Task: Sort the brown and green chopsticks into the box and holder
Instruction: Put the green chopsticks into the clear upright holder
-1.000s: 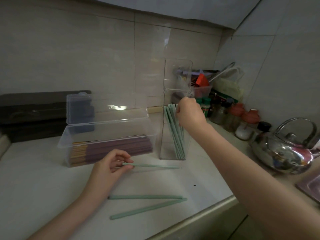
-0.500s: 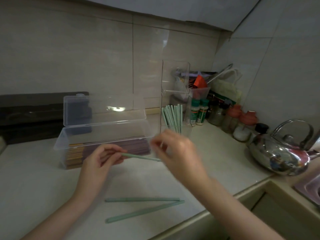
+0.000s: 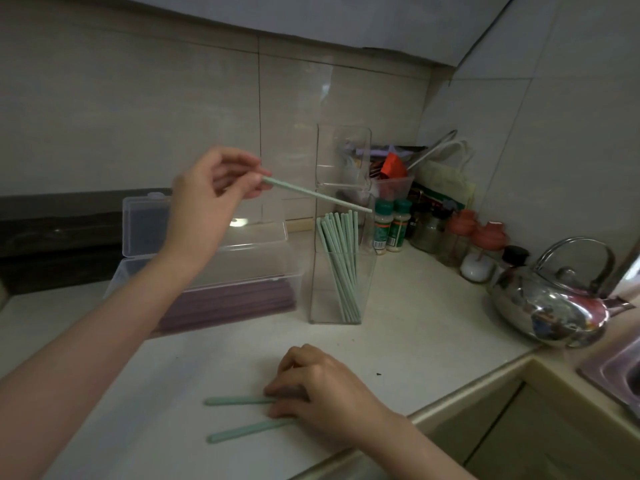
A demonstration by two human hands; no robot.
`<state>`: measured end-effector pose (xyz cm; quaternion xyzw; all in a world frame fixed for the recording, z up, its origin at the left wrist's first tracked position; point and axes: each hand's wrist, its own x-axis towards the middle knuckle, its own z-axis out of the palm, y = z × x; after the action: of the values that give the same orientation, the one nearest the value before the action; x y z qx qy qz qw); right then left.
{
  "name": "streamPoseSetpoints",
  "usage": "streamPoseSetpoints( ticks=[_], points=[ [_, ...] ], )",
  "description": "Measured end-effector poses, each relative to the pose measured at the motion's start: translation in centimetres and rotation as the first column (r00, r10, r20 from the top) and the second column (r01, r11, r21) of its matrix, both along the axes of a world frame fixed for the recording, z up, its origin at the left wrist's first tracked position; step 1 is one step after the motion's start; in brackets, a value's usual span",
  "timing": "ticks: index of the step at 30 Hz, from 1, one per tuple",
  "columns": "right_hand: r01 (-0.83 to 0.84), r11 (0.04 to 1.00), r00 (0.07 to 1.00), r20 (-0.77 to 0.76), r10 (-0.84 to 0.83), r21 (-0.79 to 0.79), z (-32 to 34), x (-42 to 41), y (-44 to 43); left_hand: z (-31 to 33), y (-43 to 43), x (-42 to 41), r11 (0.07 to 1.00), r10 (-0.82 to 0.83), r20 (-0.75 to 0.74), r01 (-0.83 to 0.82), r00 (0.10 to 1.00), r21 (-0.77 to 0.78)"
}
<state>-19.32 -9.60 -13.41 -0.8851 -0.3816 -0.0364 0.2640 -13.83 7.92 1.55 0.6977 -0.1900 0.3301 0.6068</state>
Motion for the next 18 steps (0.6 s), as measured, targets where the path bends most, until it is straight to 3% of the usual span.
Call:
streamPoseSetpoints(
  ticks=[8,10,14,18],
  points=[
    [0.011,0.997,0.999,-0.043,-0.007,0.073,0.2,0.3,-1.0,0.2,-2.0,4.9,0.965,-0.012,-0.127,0.045,0.992,0.26],
    [0.012,0.998,0.999,-0.034,-0.009,0.07,0.1,0.3,-1.2,0.1,-2.1,5.2,0.946,0.003,-0.113,0.034,0.994,0.321],
    [0.013,0.996,1.0,-0.028,-0.01,0.089,-0.1,0.2,-1.3,1.2,-1.8,5.0,0.954,0.012,-0.065,0.008,0.998,0.301],
    [-0.006,0.996,0.999,-0.034,0.009,0.085,-0.1,0.3,-1.4,3.2,-0.9,5.6,0.899,0.019,-0.057,0.008,0.998,0.437]
  ],
)
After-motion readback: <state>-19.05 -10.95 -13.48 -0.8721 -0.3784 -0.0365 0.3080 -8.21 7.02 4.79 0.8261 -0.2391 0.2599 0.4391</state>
